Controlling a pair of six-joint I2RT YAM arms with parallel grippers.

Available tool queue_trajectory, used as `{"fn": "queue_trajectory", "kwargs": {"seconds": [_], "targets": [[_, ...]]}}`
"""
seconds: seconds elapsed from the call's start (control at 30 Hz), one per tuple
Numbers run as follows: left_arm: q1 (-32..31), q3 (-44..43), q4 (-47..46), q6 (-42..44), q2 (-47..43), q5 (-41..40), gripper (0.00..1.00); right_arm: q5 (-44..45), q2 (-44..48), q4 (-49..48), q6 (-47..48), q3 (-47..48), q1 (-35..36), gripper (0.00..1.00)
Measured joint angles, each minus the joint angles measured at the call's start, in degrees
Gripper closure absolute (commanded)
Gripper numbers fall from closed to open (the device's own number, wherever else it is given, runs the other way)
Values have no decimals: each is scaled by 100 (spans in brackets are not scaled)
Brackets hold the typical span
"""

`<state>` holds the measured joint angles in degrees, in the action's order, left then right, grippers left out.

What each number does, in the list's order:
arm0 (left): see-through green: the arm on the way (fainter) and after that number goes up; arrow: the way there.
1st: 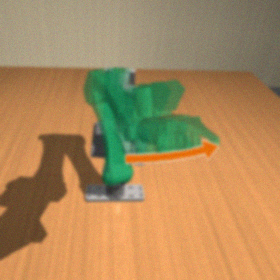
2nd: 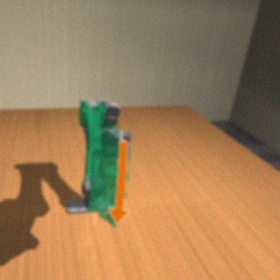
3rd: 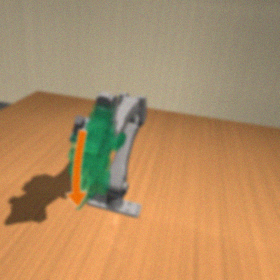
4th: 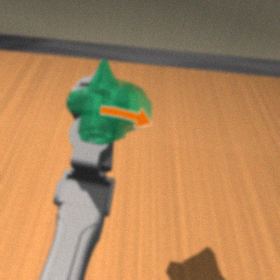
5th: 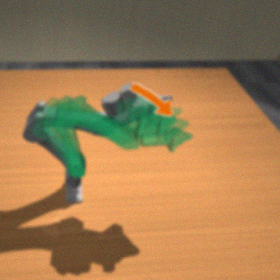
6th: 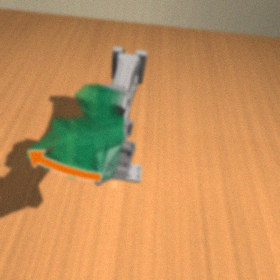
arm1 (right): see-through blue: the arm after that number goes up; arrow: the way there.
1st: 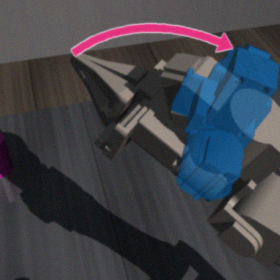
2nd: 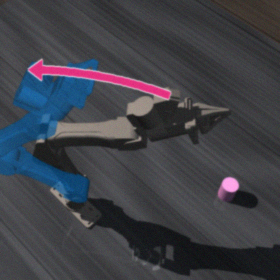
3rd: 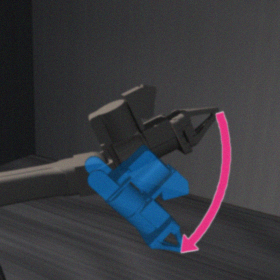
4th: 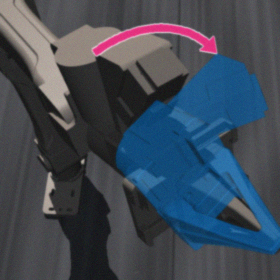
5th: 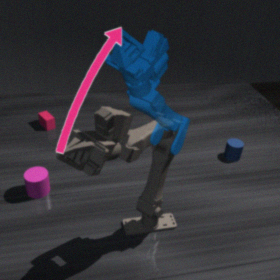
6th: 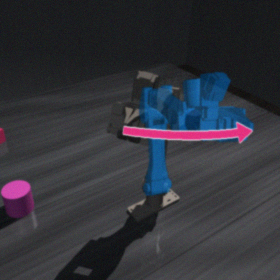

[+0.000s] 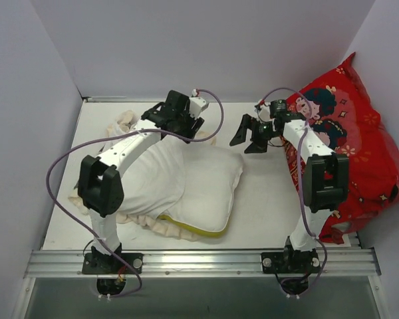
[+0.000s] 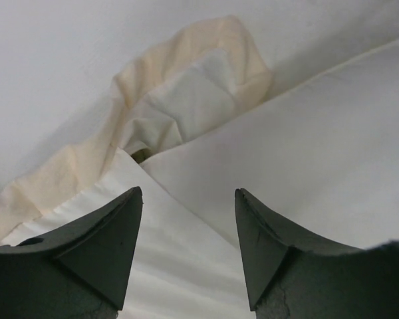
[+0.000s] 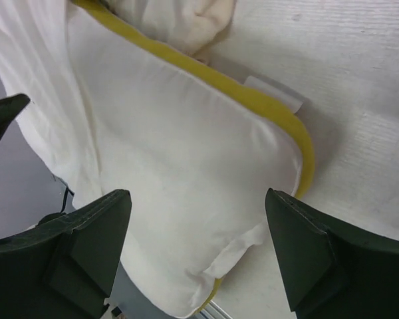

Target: Put the pillow into the pillowcase

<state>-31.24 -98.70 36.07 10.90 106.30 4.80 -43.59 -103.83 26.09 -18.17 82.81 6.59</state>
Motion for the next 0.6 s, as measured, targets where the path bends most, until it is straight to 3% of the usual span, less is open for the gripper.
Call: {"fn": "queue_trajectory", "kwargs": {"seconds": [0.17,0.37,0.5,0.53,0.6], "targets": [[105,-619,-4,-170,1178,-997,31,76,-876,33,-133,90,63,14],[321,-1513,-39,44,2092,-1556,29,-94,-1003,-13,-190,28,175,15],[411,-1851,-59,361,2463,-1641,41,-210,-1005,-37,-184,-98,289,30],[428,-1928,-35,437,2566,-1609,50,-232,-1005,-33,-186,-116,310,39],[450,-2118,122,516,2785,-1440,55,-273,-1005,-28,-188,-136,334,49]]}}
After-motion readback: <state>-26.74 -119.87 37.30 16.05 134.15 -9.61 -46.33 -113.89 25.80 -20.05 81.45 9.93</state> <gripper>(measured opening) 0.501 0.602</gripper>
